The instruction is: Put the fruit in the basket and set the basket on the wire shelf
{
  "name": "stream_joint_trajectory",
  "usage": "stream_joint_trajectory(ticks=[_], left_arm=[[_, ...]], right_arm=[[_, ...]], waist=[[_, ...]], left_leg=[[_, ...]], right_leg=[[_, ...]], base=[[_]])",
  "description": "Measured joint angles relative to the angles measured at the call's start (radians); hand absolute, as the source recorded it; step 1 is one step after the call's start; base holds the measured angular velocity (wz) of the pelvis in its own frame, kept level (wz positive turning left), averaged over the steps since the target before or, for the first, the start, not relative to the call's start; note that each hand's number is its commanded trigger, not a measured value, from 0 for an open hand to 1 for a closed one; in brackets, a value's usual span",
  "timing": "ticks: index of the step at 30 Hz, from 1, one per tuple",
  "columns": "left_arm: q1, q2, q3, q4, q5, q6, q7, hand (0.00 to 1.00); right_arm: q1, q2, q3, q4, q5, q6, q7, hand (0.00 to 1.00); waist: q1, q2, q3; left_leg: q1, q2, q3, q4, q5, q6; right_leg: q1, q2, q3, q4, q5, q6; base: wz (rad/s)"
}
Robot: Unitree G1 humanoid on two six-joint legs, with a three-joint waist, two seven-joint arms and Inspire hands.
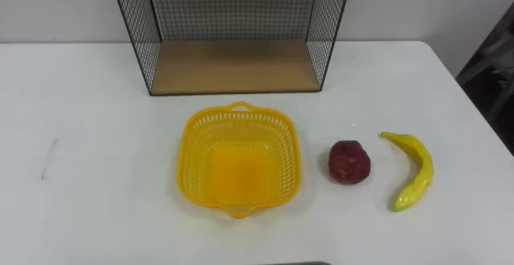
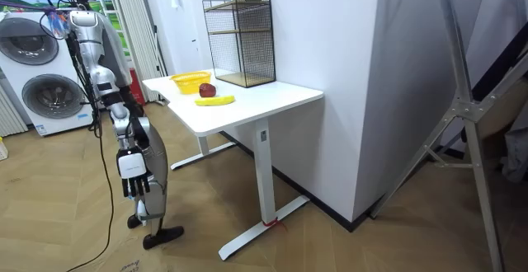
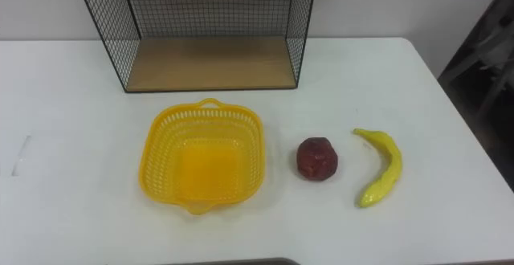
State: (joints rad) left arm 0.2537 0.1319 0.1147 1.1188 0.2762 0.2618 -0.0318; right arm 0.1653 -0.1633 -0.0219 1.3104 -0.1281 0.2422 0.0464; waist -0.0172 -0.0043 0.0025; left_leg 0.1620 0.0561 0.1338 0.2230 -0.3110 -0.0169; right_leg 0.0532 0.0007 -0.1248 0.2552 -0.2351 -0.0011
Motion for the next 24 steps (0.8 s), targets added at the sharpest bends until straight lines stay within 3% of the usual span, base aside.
stream_joint_trajectory(ticks=[15, 20, 23, 24], left_arm=[[-0.007, 0.001, 0.001, -0.002, -0.009, -0.005, 0.016, 0.00], [-0.005, 0.000, 0.032, -0.027, 0.000, -0.022, 0.025, 0.00], [-0.005, 0.000, 0.071, -0.031, -0.009, -0.048, 0.045, 0.00], [-0.004, 0.000, 0.083, -0.030, -0.010, -0.053, 0.048, 0.00]], right_arm=[[-0.019, 0.000, -0.015, 0.008, 0.055, -0.002, -0.020, 0.00], [-0.018, 0.001, -0.137, 0.006, 0.347, -0.011, -0.081, 0.00], [0.000, 0.008, -0.243, -0.007, 0.711, -0.055, -0.135, 0.00], [0.003, 0.012, -0.274, -0.013, 0.769, -0.058, -0.144, 0.00]], waist=[[-0.001, -0.004, 0.0009], [-0.005, -0.006, 0.0016], [-0.015, -0.007, 0.0023], [-0.017, -0.007, 0.0023]], left_leg=[[-0.001, 0.000, 0.002, -0.001, 0.000, 0.000], [0.005, 0.000, 0.004, -0.003, 0.000, 0.000], [0.006, 0.001, 0.004, -0.004, 0.000, 0.000], [0.006, 0.001, 0.004, -0.004, 0.000, 0.000]], right_leg=[[-0.001, 0.002, 0.010, 0.002, 0.000, 0.000], [0.001, 0.003, 0.017, -0.002, -0.001, 0.001], [0.008, 0.004, 0.016, -0.003, -0.001, 0.000], [0.007, 0.005, 0.016, -0.004, -0.001, 0.000]], base=[[0.00], [-0.03], [0.01], [0.00]])
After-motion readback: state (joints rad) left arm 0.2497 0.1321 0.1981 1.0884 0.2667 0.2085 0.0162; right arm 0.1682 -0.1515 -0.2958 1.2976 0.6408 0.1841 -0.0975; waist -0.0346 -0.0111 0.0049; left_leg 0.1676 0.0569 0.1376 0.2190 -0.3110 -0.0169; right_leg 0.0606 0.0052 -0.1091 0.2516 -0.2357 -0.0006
